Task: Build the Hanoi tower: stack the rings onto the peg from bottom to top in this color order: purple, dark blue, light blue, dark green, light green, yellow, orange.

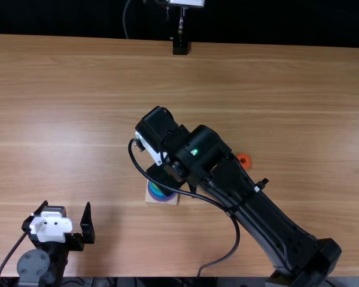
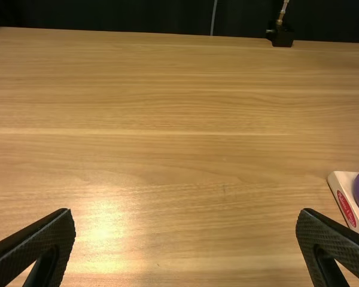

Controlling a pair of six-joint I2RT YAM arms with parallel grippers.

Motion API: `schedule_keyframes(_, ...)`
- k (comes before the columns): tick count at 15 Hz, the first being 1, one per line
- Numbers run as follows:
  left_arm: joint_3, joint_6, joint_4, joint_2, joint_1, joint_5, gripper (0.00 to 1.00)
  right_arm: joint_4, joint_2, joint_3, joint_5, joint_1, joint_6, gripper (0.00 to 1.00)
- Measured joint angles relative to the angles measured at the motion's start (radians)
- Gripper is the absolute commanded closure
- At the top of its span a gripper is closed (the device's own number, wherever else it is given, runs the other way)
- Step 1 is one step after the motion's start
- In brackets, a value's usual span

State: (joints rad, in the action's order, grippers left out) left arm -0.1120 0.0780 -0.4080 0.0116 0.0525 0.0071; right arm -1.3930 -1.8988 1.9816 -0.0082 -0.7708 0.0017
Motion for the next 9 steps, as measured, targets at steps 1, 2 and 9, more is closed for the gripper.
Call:
schedule_keyframes(1, 0.0, 0.0, 0.0, 0.0, 0.0, 0.0, 0.0, 0.001, 0.0, 0.0, 0.0, 0.0, 0.0, 1.0)
schedule_keyframes(2, 0.0, 0.0, 0.0, 0.0, 0.0, 0.0, 0.0, 0.0, 0.0, 0.0, 0.0, 0.0, 0.0, 1.0)
schedule_keyframes(9, 0.0, -0.001, 0.0, 0.0, 0.0, 0.0, 0.0, 0.003, -0.014, 0.0, 0.001, 0.0, 0.001, 1.0)
